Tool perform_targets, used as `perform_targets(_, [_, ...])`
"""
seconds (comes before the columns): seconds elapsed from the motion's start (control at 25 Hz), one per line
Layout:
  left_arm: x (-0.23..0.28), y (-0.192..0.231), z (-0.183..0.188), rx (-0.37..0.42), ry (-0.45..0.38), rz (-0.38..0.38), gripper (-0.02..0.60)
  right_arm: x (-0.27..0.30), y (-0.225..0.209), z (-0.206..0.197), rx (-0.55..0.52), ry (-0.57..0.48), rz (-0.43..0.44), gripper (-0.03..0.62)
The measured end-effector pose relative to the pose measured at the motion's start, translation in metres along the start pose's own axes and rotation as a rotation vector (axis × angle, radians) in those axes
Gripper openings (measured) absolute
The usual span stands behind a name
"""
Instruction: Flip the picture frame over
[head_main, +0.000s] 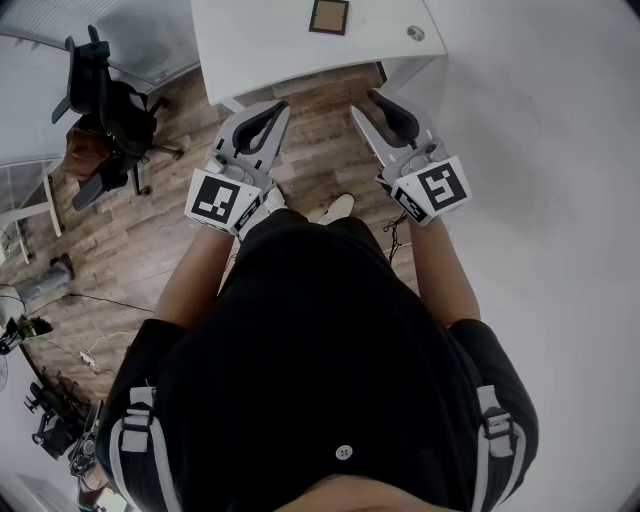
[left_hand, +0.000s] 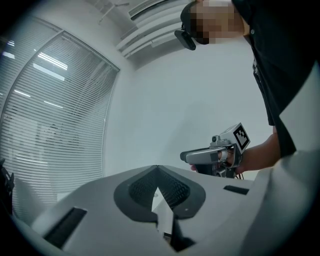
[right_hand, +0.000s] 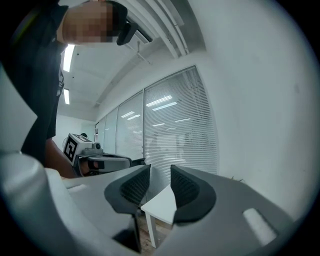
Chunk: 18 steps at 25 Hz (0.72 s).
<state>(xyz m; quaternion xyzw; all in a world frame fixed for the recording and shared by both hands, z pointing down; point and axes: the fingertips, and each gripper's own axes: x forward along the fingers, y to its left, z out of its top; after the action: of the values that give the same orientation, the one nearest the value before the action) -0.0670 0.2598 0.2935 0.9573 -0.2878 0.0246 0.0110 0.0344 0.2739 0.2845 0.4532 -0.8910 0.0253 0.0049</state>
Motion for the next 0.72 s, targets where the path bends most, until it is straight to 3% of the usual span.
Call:
perform_targets(0.52, [0.018, -0.026, 0.002, 0.017, 0.010, 0.002, 0.008, -0.024, -0.020, 0.001, 0.002, -0.005, -0.034, 0.332])
perform_targets(0.72, [0.030, -0.044, -0.001, 0.024, 0.015, 0.011, 0.008, -0.042, -0.034, -0.003, 0.010, -0.012, -0.041, 0.348])
